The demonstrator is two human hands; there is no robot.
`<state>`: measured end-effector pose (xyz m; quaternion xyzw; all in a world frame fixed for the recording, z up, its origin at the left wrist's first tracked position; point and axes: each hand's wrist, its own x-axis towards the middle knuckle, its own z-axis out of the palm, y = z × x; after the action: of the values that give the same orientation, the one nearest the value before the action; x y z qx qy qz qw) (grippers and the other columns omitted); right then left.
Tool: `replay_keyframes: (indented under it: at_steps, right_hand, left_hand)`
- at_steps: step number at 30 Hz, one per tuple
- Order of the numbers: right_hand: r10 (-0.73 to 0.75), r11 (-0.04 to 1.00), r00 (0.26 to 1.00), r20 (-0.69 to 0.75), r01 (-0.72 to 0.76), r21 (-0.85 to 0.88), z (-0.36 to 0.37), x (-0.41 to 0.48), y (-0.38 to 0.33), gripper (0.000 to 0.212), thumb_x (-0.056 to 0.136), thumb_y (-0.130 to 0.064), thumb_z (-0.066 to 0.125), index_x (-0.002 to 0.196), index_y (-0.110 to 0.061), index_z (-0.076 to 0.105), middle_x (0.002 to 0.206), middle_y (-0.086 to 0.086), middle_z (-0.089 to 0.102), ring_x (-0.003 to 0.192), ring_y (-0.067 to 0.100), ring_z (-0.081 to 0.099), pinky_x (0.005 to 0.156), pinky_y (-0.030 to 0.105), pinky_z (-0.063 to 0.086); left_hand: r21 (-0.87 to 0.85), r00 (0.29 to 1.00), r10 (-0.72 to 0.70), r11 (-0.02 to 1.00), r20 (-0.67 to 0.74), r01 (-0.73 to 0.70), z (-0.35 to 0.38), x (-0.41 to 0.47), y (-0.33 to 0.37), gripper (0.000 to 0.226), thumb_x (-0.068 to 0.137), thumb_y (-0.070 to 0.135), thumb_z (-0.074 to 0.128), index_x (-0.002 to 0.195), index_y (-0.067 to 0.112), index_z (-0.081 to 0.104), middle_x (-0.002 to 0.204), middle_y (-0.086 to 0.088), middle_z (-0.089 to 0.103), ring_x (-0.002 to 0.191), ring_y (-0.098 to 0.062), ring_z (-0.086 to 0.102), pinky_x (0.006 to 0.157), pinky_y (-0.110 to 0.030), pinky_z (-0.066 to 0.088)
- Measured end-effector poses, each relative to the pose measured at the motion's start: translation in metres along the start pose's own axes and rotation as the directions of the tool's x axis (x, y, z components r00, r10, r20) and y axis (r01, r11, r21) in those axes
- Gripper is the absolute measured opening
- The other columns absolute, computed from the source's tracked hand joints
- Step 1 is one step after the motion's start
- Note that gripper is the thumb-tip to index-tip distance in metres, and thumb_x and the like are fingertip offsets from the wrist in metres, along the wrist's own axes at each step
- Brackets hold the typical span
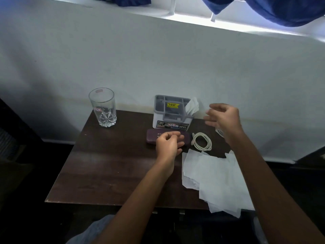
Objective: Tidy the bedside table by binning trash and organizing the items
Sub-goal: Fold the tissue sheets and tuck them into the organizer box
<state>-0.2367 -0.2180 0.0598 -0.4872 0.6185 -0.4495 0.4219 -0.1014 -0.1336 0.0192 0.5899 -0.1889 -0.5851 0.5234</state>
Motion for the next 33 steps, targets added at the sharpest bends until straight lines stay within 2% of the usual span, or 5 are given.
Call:
replay_keyframes:
  at_steps: [9, 14, 22, 28, 33]
  right_hand:
    - [0.12, 0.952, 0.986, -0.118, -0.148, -0.269, -0.086, -0.06, 0.068, 0.009, 0.084, 0.002, 0.058, 0.086, -0.002, 0.065, 0.073, 0.012, 0.063, 0.054, 0.019, 0.059, 0.054, 0.026, 0.045]
    - [0.084, 0.808, 0.98, 0.178, 0.037, -0.588, -0.077, -0.05, 0.086, 0.007, 0.078, -0.002, 0.067, 0.082, -0.005, 0.072, 0.078, 0.006, 0.066, 0.072, 0.014, 0.059, 0.054, 0.007, 0.04]
    - [0.198, 0.554, 0.881, 0.43, 0.262, -0.791, -0.048, -0.051, 0.086, 0.014, 0.071, -0.021, 0.073, 0.078, -0.026, 0.061, 0.083, -0.004, 0.06, 0.096, 0.021, 0.049, 0.08, 0.035, 0.028]
    - [0.207, 0.61, 0.87, 0.448, 0.243, -0.754, -0.051, -0.045, 0.082, 0.014, 0.073, -0.014, 0.071, 0.07, -0.023, 0.061, 0.08, -0.006, 0.062, 0.094, 0.019, 0.054, 0.083, 0.037, 0.027]
    - [0.142, 0.865, 0.861, 0.488, 0.131, -0.484, -0.066, -0.042, 0.068, 0.022, 0.067, -0.004, 0.077, 0.061, -0.019, 0.062, 0.066, -0.003, 0.063, 0.066, 0.009, 0.058, 0.077, 0.037, 0.048]
  left_hand:
    - [0.082, 0.998, -0.005, 0.997, 0.059, 0.0, 0.008, -0.007, -0.007, 0.02, 0.096, 0.006, 0.042, 0.091, 0.013, 0.06, 0.084, 0.0, 0.066, 0.075, -0.013, 0.06, 0.065, -0.022, 0.045]
    - [0.155, 0.996, -0.006, 0.988, 0.09, -0.008, 0.02, -0.011, -0.014, 0.022, 0.096, 0.006, 0.041, 0.088, 0.015, 0.06, 0.085, 0.001, 0.068, 0.081, -0.017, 0.061, 0.074, -0.027, 0.047]
    - [0.243, 0.994, 0.013, 0.969, 0.108, -0.039, 0.034, -0.011, -0.026, 0.023, 0.096, 0.006, 0.042, 0.09, 0.015, 0.062, 0.097, -0.004, 0.069, 0.087, -0.018, 0.064, 0.076, -0.029, 0.05]
    - [0.261, 0.993, 0.014, 0.964, 0.118, -0.044, 0.033, -0.008, -0.027, 0.023, 0.096, 0.005, 0.041, 0.091, 0.014, 0.062, 0.096, -0.003, 0.069, 0.085, -0.016, 0.065, 0.074, -0.028, 0.05]
    - [0.268, 0.99, 0.019, 0.962, 0.139, -0.056, 0.03, -0.007, -0.027, 0.024, 0.095, 0.006, 0.043, 0.088, 0.016, 0.063, 0.095, -0.003, 0.07, 0.086, -0.017, 0.065, 0.072, -0.028, 0.051]
